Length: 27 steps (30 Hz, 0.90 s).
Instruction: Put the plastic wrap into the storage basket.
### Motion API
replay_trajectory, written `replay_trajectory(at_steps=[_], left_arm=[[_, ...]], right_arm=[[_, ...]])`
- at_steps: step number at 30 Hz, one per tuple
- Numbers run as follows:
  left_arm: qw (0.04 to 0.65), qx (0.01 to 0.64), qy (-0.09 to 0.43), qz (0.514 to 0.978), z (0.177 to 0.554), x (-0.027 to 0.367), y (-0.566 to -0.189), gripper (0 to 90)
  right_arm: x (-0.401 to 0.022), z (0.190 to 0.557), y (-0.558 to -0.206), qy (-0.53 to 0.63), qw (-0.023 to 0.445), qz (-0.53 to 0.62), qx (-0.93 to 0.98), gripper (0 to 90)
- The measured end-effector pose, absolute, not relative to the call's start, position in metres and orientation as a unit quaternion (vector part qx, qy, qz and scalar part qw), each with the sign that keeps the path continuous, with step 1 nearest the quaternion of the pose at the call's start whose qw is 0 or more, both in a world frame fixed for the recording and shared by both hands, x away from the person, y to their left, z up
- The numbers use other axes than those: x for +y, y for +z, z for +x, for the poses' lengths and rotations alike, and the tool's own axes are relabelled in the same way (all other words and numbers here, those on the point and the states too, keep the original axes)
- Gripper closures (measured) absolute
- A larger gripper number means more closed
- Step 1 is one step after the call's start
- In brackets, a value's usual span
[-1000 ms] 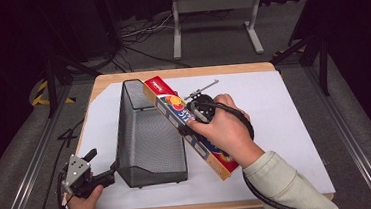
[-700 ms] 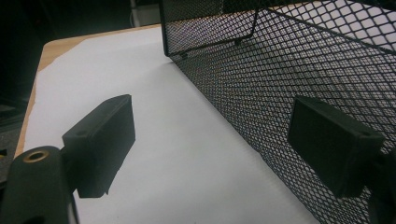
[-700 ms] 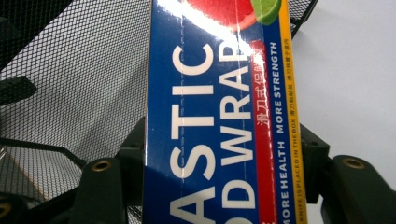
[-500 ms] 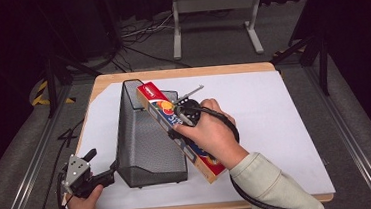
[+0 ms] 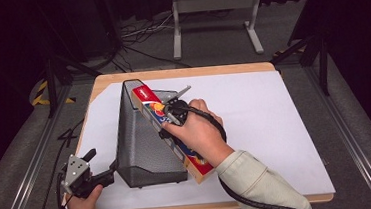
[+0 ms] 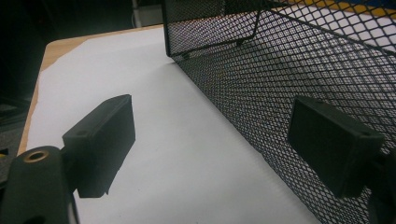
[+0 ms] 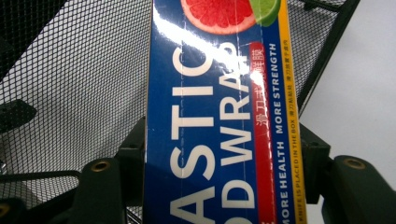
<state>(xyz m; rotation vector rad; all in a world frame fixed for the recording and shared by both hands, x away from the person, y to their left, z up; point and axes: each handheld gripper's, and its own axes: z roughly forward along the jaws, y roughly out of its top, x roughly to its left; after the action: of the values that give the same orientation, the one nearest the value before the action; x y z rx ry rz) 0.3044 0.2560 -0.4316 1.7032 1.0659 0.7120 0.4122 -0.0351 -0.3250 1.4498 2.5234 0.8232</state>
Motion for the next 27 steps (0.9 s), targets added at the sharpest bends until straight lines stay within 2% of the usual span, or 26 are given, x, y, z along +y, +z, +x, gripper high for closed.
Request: replay_trajectory(at_steps=[15, 27], left_arm=[[0.483, 0.439, 0.293, 0.699, 0.305, 0.257, -0.432, 16.0], [0.483, 0.441, 0.292, 0.698, 0.305, 0.257, -0.432, 16.0]], right_arm=[[-0.021, 0.423, -0.343, 0.229, 0.041, 0.485, 0.843, 38.6], [-0.013, 0.428, -0.346, 0.208, 0.046, 0.487, 0.847, 38.4]])
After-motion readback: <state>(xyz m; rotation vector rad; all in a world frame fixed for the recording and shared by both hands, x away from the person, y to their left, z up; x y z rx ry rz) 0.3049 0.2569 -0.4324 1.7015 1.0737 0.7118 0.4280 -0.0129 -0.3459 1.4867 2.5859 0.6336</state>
